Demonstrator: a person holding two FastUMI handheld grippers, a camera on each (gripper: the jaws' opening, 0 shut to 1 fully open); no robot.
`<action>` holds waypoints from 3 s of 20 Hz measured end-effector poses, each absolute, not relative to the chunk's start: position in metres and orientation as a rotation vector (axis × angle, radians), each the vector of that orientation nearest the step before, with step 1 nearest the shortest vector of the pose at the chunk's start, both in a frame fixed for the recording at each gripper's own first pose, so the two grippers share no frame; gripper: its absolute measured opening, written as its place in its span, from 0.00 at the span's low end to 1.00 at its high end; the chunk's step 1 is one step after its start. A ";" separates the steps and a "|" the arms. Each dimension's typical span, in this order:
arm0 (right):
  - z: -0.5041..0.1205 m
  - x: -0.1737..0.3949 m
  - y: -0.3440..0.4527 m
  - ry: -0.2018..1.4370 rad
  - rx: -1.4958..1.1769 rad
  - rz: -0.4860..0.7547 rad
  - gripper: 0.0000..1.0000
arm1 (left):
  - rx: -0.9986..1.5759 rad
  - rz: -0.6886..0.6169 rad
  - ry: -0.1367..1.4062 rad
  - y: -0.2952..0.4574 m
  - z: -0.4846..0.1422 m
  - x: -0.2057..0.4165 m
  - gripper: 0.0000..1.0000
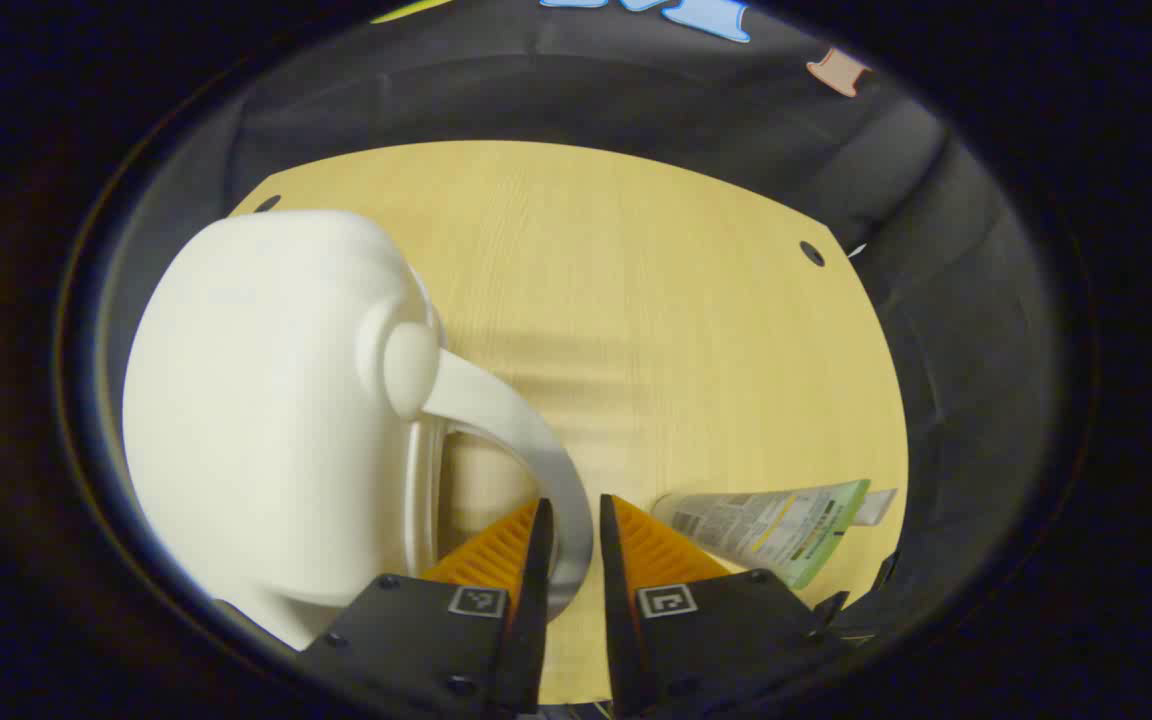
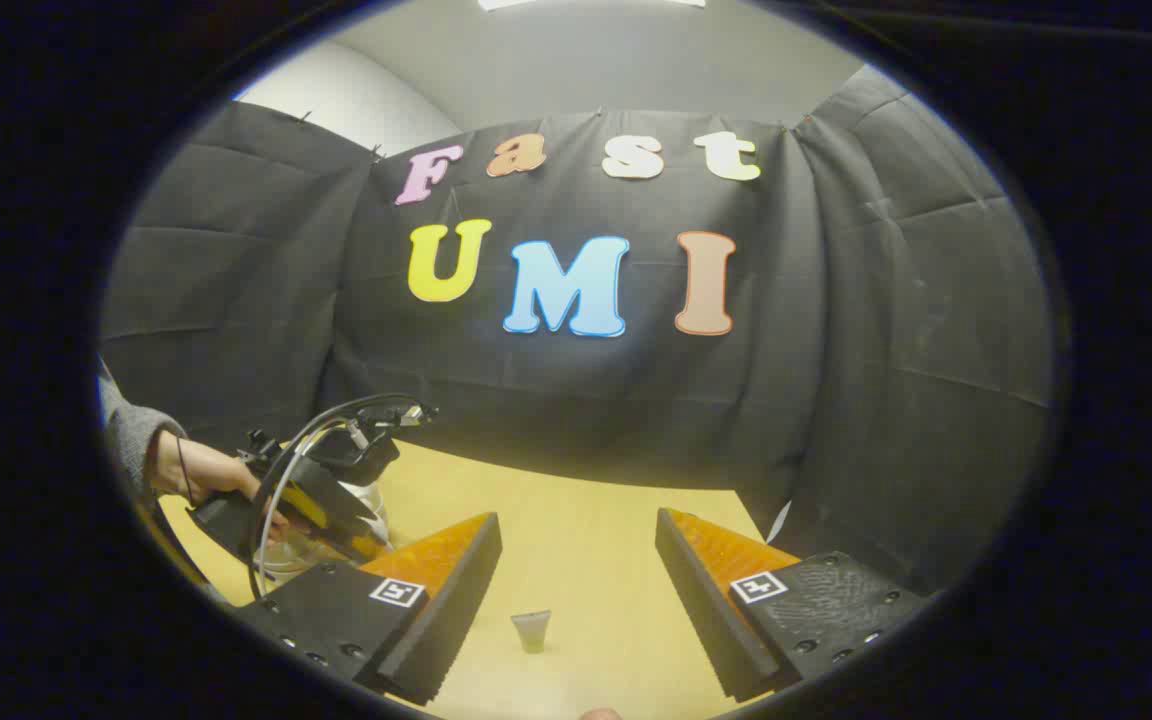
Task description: First open the suitcase, pack the skin care products into it, and then close the suitcase.
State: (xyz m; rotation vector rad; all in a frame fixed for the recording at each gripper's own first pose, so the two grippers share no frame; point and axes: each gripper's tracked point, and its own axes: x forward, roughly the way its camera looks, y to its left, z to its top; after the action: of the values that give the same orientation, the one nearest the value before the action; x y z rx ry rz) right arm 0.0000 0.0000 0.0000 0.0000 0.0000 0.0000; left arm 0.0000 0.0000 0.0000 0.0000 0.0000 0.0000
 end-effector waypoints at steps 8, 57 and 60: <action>0.011 -0.004 0.013 -0.024 -0.018 -0.059 0.94 | 0.060 -0.148 -0.079 -0.017 0.024 -0.054 0.17; 0.080 0.002 0.182 -0.047 -0.085 -0.253 0.94 | -0.113 0.191 -0.382 0.596 0.136 -0.176 0.16; 0.080 0.002 0.180 -0.032 -0.095 -0.262 0.94 | -0.148 0.197 -0.339 0.614 0.121 -0.140 0.16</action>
State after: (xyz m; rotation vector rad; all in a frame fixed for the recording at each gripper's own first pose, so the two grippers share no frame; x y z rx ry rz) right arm 0.0016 0.1799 0.0799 -0.0947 -0.0318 -0.2619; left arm -0.1404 0.6142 0.1205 -0.1476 -0.3387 0.1967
